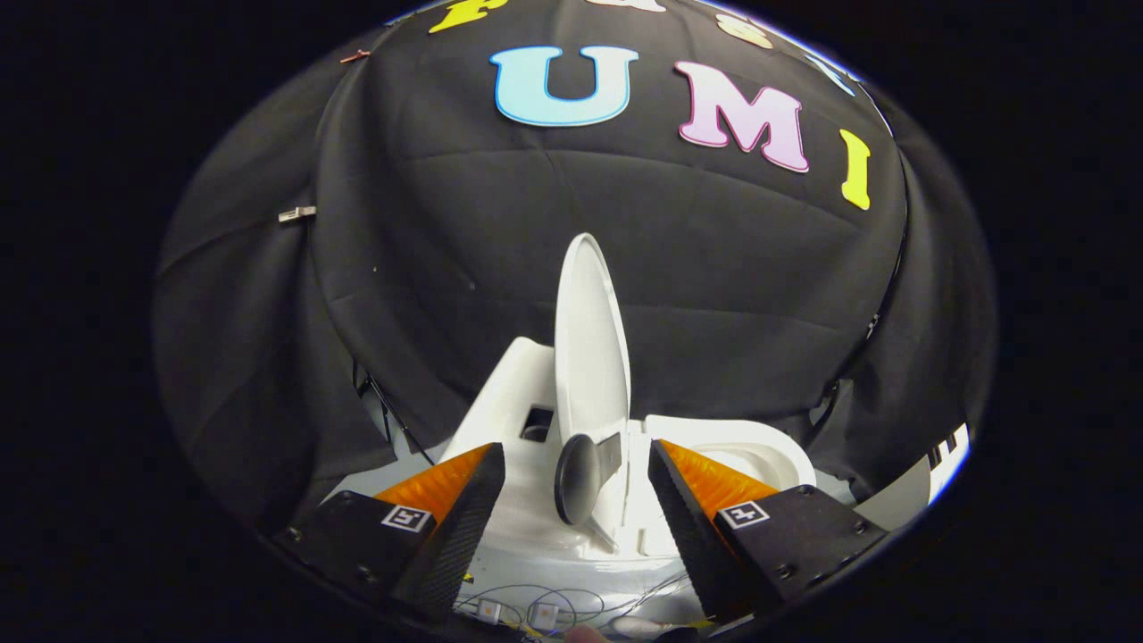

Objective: Open the toilet lid.

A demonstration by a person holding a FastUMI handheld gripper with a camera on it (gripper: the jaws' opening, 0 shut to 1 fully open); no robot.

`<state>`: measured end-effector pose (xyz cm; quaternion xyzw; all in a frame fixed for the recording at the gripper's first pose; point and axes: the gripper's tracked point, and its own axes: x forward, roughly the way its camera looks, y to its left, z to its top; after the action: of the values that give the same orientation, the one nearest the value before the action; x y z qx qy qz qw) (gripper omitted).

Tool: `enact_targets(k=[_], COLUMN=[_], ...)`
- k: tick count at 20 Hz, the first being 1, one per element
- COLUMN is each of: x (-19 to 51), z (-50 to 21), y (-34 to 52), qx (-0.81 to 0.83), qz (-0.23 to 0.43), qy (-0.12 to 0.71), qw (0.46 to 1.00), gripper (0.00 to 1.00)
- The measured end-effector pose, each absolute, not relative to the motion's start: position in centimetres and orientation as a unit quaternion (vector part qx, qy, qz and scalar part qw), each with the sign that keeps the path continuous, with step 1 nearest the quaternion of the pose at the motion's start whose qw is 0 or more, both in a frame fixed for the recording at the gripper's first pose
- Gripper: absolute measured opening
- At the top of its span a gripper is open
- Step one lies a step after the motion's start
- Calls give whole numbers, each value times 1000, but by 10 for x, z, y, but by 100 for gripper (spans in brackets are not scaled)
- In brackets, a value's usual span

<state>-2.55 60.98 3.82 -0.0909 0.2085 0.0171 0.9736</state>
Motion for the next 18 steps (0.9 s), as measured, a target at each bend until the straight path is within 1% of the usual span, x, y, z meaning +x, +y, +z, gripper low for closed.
enact_targets(k=[5,10,16,18], x=[-30,-35,-39,-38], z=[73,121,176,185], y=[611,592,532,509], qx=[-59,-19,27,41], qz=[44,73,88,93], qy=[180,141,88,74], qw=[981,987,992,992], gripper=[100,100,99,99])
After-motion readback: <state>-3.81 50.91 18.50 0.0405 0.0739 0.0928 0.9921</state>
